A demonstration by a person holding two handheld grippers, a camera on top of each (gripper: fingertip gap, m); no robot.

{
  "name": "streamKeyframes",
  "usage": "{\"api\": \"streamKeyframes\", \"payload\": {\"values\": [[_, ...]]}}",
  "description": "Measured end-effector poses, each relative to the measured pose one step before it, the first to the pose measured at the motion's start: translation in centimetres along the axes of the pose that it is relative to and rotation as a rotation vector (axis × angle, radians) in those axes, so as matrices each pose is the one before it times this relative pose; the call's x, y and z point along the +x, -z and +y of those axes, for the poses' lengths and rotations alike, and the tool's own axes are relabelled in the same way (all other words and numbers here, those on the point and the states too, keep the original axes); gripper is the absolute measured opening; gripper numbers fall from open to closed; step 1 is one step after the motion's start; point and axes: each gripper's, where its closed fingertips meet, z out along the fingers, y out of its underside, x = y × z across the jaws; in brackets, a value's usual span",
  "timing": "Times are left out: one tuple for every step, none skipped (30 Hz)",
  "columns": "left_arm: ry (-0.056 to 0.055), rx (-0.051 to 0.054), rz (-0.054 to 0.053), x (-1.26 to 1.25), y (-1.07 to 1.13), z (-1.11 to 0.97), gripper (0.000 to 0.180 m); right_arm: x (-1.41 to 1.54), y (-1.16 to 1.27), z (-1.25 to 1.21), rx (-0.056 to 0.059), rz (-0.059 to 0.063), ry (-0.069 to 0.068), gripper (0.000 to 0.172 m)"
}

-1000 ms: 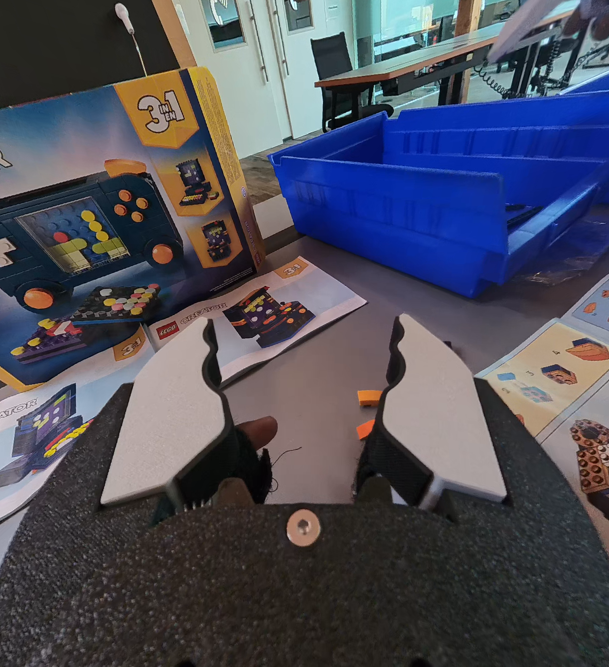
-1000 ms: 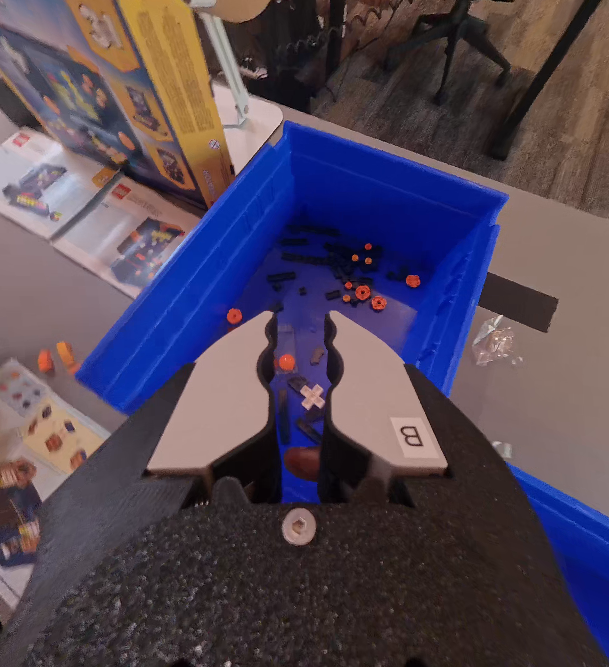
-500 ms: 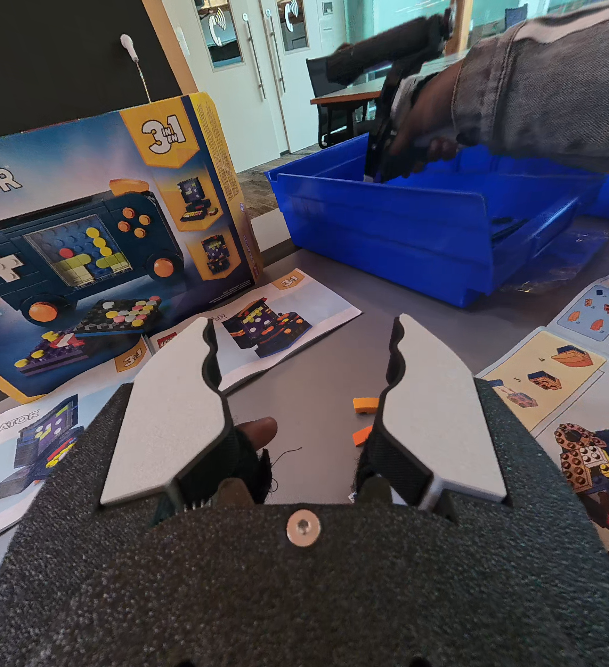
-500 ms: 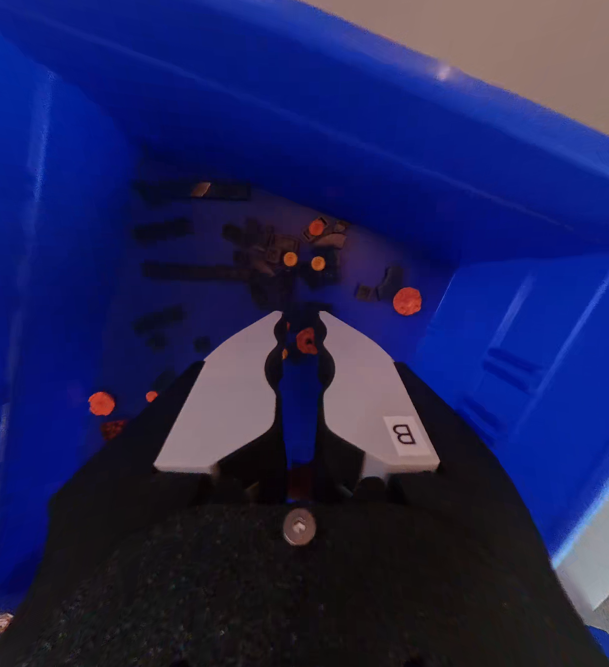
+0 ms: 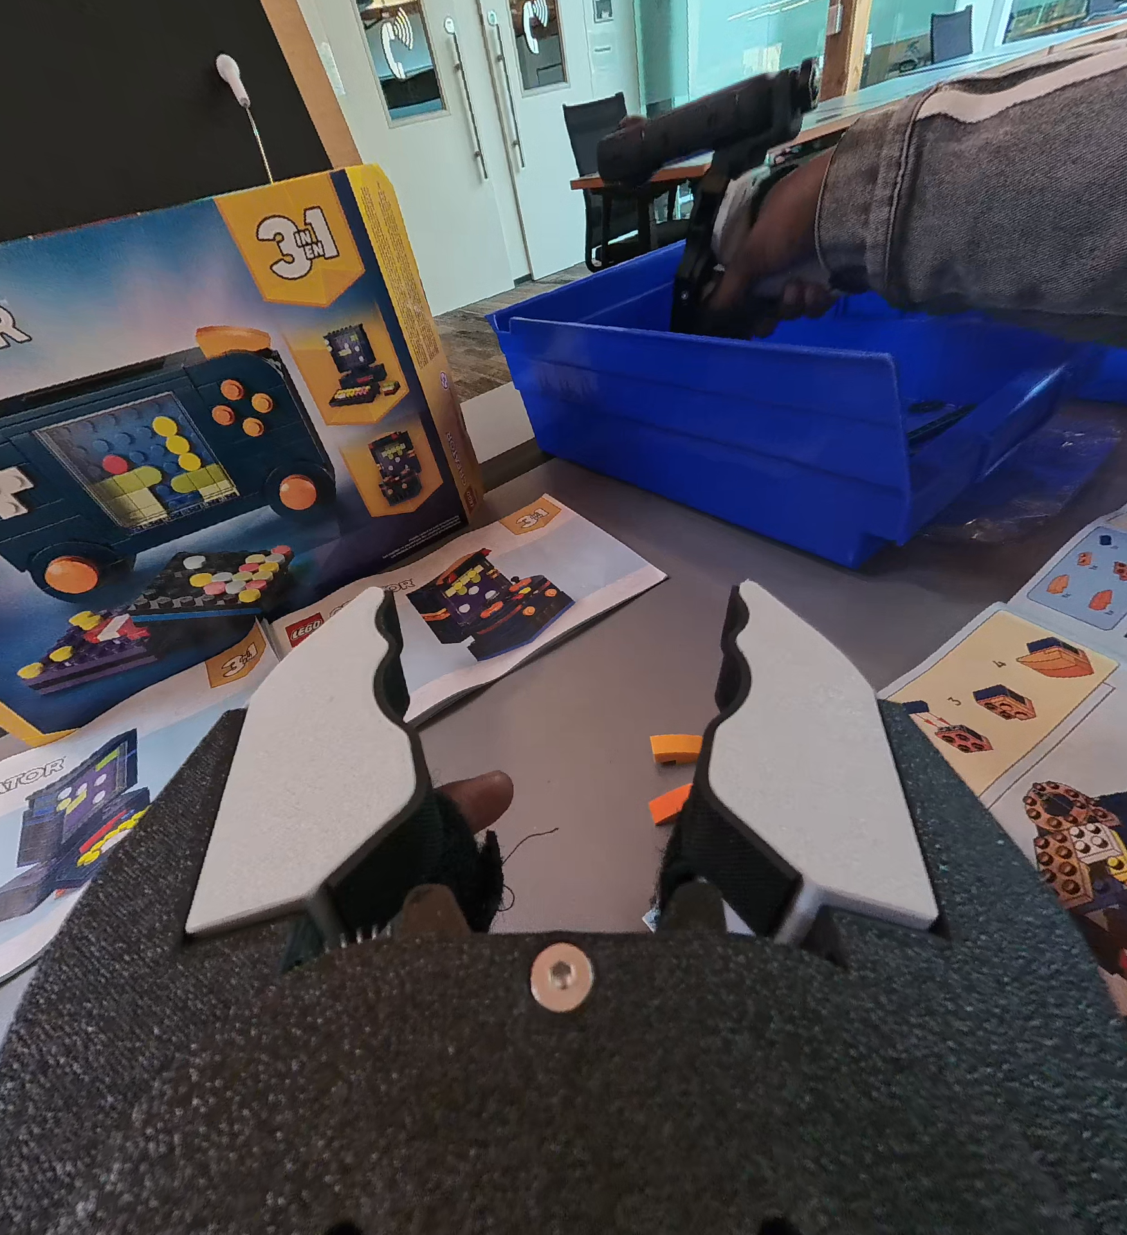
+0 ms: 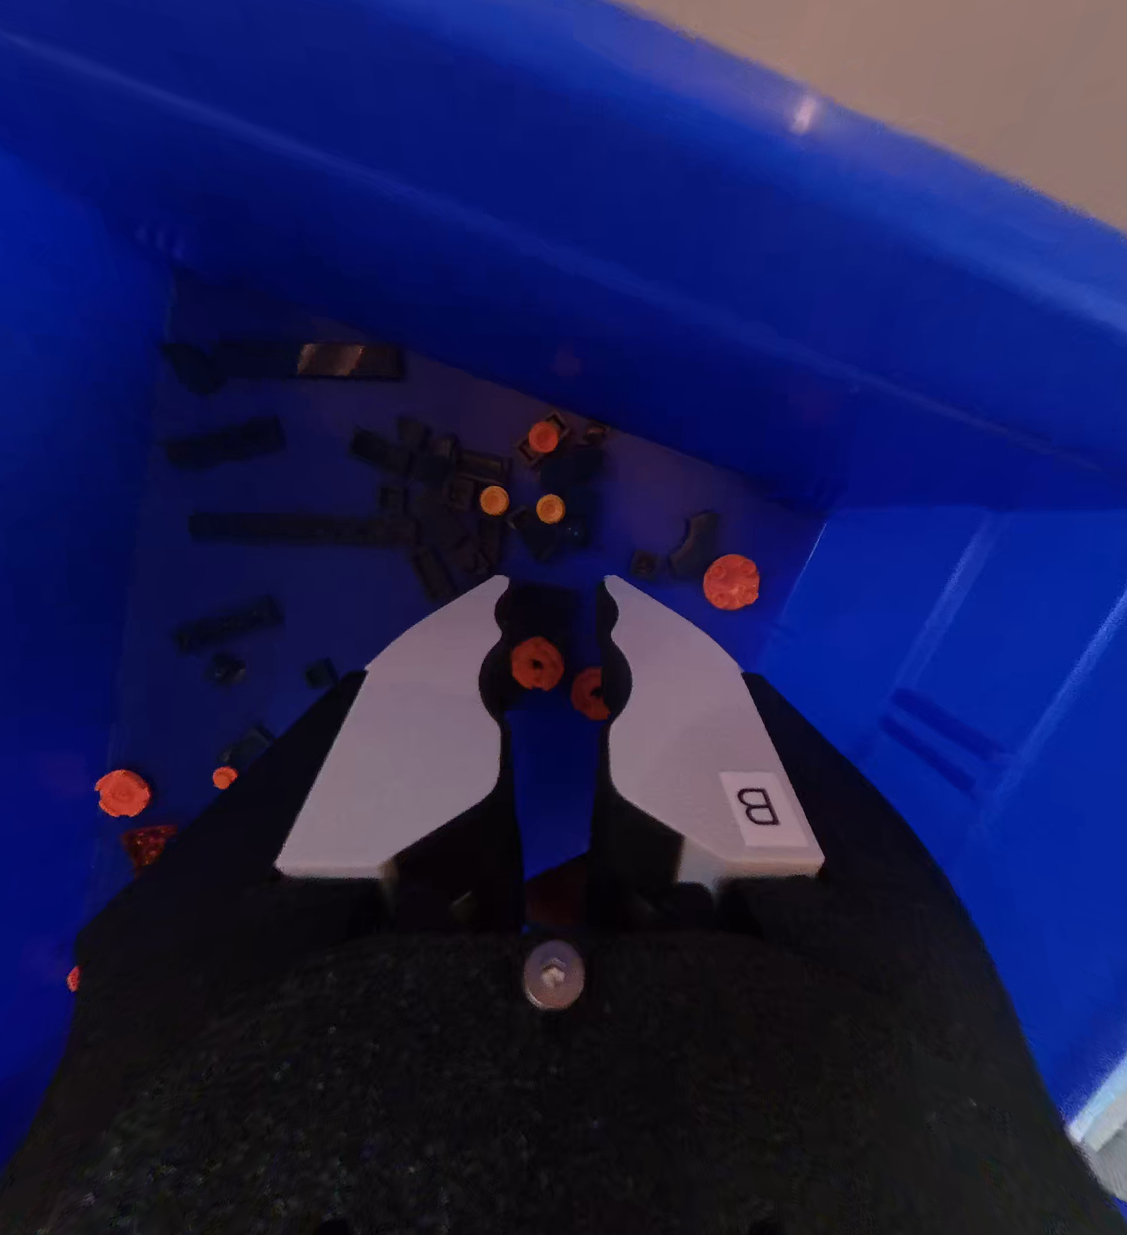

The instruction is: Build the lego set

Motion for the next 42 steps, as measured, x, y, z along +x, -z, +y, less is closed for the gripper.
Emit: {"api": "streamKeyframes", "payload": {"values": [[0.0004,-0.0010,0.0000,0.002,-0.004,0.022,0.092,-0.180,0.247,-0.404,0.0241,-0.0013,0.0076,0.019],[0.0008,-0.0008,0.0004,0.000,-0.003,0.021,0.092,-0.468,0.259,-0.537,0.0302,-0.0159,0.0158,0.016],[0.0000,-0.0010,0.0006,0.012,0.004,0.032,0.092,-0.742,0.213,-0.602,0.0328,-0.0313,0.0227,0.014],[0.0000,-0.0009,0.0005,0.013,-0.006,0.008,0.092,-0.779,0.092,-0.485,0.0217,-0.0343,0.0230,0.013],[0.0000,0.0001,0.0009,0.025,0.017,-0.011,0.092,-0.646,-0.019,-0.283,0.0059,-0.0298,0.0250,0.010],[-0.0009,0.0003,0.0004,0.015,0.014,-0.004,0.092,-0.406,-0.133,-0.135,-0.0060,-0.0184,0.0320,0.007],[-0.0013,-0.0005,-0.0001,-0.001,0.012,-0.004,0.092,-0.186,-0.196,-0.072,-0.0105,-0.0073,0.0415,0.006],[-0.0002,-0.0007,0.0001,-0.001,0.005,0.009,0.092,-0.018,-0.221,-0.040,-0.0118,0.0014,0.0414,0.003],[0.0004,0.0002,0.0000,-0.004,0.023,-0.018,0.092,-0.040,-0.213,-0.026,-0.0118,-0.0025,0.0377,0.003],[0.0001,0.0003,-0.0003,-0.012,0.012,-0.010,0.092,-0.150,-0.198,-0.055,-0.0099,-0.0117,0.0316,0.003],[0.0002,-0.0005,-0.0002,-0.012,0.008,-0.001,0.092,-0.193,-0.196,0.035,-0.0161,-0.0145,0.0238,0.003],[0.0006,-0.0007,0.0002,-0.012,0.010,0.014,0.092,-0.082,-0.171,0.100,-0.0215,-0.0078,0.0176,0.004],[0.0005,-0.0009,0.0008,0.002,0.000,0.013,0.092,0.022,-0.123,0.080,-0.0187,0.0004,0.0117,0.004],[0.0005,-0.0011,0.0007,0.013,0.008,0.014,0.092,-0.012,-0.095,0.109,-0.0191,-0.0006,0.0060,0.004],[0.0003,-0.0007,0.0006,0.008,0.007,-0.001,0.092,0.029,-0.081,0.116,-0.0176,0.0022,0.0040,0.004],[0.0005,0.0000,0.0006,0.005,0.012,0.003,0.092,0.117,-0.082,0.065,-0.0119,0.0099,0.0063,0.006],[0.0011,0.0002,0.0004,-0.004,0.015,-0.007,0.092,0.138,-0.066,0.068,-0.0092,0.0112,0.0080,0.007],[0.0015,0.0001,0.0009,0.010,0.006,-0.018,0.092,0.001,-0.081,0.079,-0.0069,0.0017,0.0049,0.008],[0.0014,-0.0002,0.0011,0.005,0.009,-0.003,0.092,-0.010,-0.027,-0.013,0.0004,0.0005,0.0002,0.009],[0.0008,0.0000,0.0007,0.017,0.011,-0.008,0.092,-0.003,-0.010,0.020,-0.0015,-0.0012,0.0006,0.009],[0.0006,0.0001,0.0005,0.014,0.009,0.000,0.092,0.129,-0.011,0.065,-0.0029,0.0067,0.0013,0.010],[0.0004,-0.0004,0.0003,0.006,0.003,0.005,0.092,0.120,-0.026,0.133,-0.0053,0.0064,0.0017,0.010],[-0.0005,-0.0007,0.0011,0.020,0.002,0.006,0.092,-0.020,-0.025,0.020,0.0031,-0.0047,-0.0001,0.009],[-0.0005,-0.0010,0.0009,0.029,0.000,0.019,0.092,-0.198,-0.049,0.055,0.0010,-0.0160,0.0004,0.010],[-0.0004,-0.0010,0.0006,0.024,0.002,0.009,0.092,-0.015,-0.049,0.046,0.0006,-0.0050,-0.0010,0.010],[-0.0009,-0.0005,0.0008,0.022,-0.002,0.002,0.092,0.150,0.004,0.019,0.0019,0.0058,-0.0041,0.012],[-0.0008,-0.0002,0.0003,0.020,0.005,-0.001,0.092,0.030,-0.001,0.006,0.0019,-0.0015,-0.0051,0.012],[-0.0003,-0.0007,0.0008,0.019,0.001,0.017,0.092,-0.046,-0.007,0.005,0.0029,-0.0041,-0.0024,0.011],[0.0003,-0.0006,0.0009,0.022,0.004,-0.004,0.092,-0.057,-0.010,-0.009,0.0046,-0.0014,0.0032,0.009],[0.0000,0.0002,0.0010,0.024,-0.006,0.005,0.092,0.000,-0.002,0.003,0.0059,0.0042,0.0066,0.010],[-0.0003,-0.0004,0.0005,0.012,-0.011,0.012,0.092,-0.012,0.004,-0.008,0.0068,0.0036,0.0042,0.010],[-0.0013,-0.0017,-0.0011,-0.012,-0.006,0.048,0.092,0.005,-0.008,0.001,0.0063,0.0008,-0.0009,0.010],[-0.0029,-0.0019,-0.0023,-0.029,-0.009,0.058,0.092,-0.012,0.000,-0.008,0.0064,-0.0010,-0.0012,0.010],[-0.0035,-0.0010,-0.0030,-0.043,0.000,0.018,0.092,0.008,0.000,-0.001,0.0074,-0.0002,-0.0001,0.008],[-0.0029,0.0015,-0.0020,-0.021,0.027,-0.049,0.092,0.023,0.024,-0.039,0.0097,0.0020,-0.0005,0.008],[-0.0021,0.0041,-0.0019,-0.017,0.041,-0.086,0.092,-0.005,0.013,-0.006,0.0100,0.0029,-0.0005,0.008],[-0.0023,0.0039,-0.0024,-0.016,0.029,-0.077,0.092,-0.003,0.052,0.034,0.0087,0.0061,-0.0038,0.008],[-0.0017,0.0014,-0.0012,-0.015,0.008,-0.029,0.092,0.166,0.209,-0.099,0.0190,0.0175,-0.0064,0.000],[0.0007,0.0003,-0.0005,-0.010,0.011,-0.011,0.092,-0.061,0.312,-0.094,0.0186,0.0026,-0.0068,0.000],[0.0038,0.0024,0.0011,0.016,0.014,-0.041,0.092,-0.338,0.354,-0.049,0.0145,-0.0136,-0.0070,0.000],[0.0057,0.0039,0.0019,0.018,0.023,-0.085,0.092,-0.324,0.354,-0.006,0.0125,-0.0096,-0.0049,0.000],[0.0049,0.0036,0.0007,-0.002,0.025,-0.081,0.092,-0.159,0.323,0.078,0.0061,0.0014,0.0003,0.000]]}}
